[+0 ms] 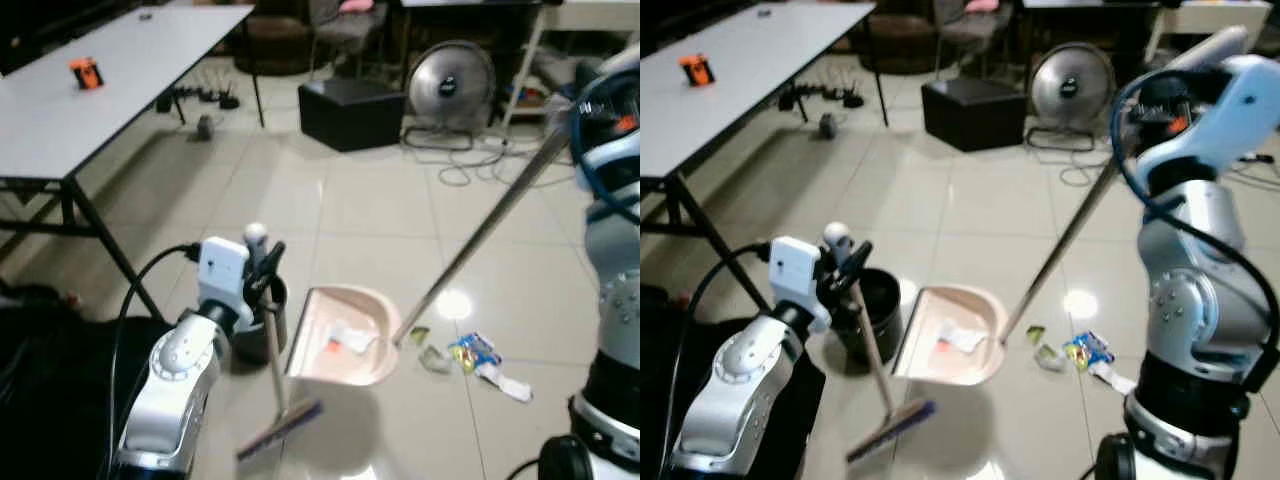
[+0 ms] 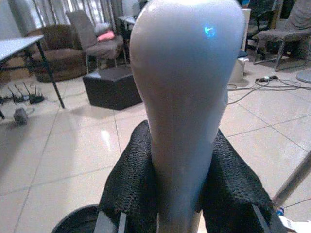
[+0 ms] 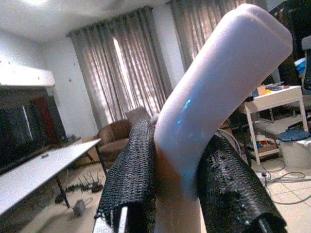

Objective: Sweep floor

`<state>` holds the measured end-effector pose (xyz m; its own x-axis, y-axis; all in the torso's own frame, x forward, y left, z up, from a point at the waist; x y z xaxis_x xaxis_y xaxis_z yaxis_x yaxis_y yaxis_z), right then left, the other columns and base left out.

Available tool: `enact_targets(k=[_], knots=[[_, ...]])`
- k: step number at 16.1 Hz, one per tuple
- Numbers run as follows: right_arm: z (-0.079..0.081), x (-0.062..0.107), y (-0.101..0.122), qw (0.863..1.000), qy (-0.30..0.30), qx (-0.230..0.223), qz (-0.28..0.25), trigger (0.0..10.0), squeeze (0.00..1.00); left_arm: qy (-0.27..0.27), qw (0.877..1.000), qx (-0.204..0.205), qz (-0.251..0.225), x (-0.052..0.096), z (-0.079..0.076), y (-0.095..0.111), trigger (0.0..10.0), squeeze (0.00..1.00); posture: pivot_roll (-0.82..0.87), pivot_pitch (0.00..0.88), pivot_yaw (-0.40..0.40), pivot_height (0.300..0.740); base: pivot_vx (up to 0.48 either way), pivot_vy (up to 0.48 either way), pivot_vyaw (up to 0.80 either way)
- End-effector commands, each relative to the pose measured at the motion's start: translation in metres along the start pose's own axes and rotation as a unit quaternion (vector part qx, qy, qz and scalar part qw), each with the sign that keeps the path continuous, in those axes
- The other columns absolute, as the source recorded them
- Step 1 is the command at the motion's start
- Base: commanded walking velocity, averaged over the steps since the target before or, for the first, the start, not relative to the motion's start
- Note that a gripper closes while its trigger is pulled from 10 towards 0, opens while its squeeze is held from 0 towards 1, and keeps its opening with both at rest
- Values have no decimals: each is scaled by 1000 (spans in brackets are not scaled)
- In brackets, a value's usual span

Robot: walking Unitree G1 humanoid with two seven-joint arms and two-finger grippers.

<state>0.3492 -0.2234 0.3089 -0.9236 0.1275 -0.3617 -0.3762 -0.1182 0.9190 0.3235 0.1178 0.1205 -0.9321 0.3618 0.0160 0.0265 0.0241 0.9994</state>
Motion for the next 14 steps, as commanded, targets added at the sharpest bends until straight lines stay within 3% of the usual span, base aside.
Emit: enact_targets(k=[1, 8, 14], knots=[[10, -2, 7, 1000, 16, -7, -11, 10000, 0, 3, 1000, -9, -7, 0, 5, 5, 10000, 0, -3, 0, 67, 740, 379, 0, 775], [4, -6, 11, 1000, 10, 0, -15, 10000, 0, -1, 1000, -10, 3, 5, 5, -2, 10000, 0, -2, 0, 67, 740, 376, 0, 800], [-1, -10, 14, 1000, 6, -5, -22, 10000, 0, 7, 1000, -8, 11, 9, 7, -8, 10000, 0, 1, 0, 50, 740, 373, 0, 69]])
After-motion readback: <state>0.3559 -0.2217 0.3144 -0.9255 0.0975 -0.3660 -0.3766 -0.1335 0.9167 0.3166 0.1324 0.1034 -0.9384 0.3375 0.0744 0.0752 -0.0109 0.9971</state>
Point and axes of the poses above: a point about 5 cm out from each wrist's last joint towards the gripper, its own x axis pointing back from the gripper into the wrist, its own y axis along the axis of the wrist's last joint, z = x × y, the point moved 6 cm from there along -x, pointing out of the wrist towards the gripper, and after that the axes turned 4 degrees about x, right-handed, at the moved point
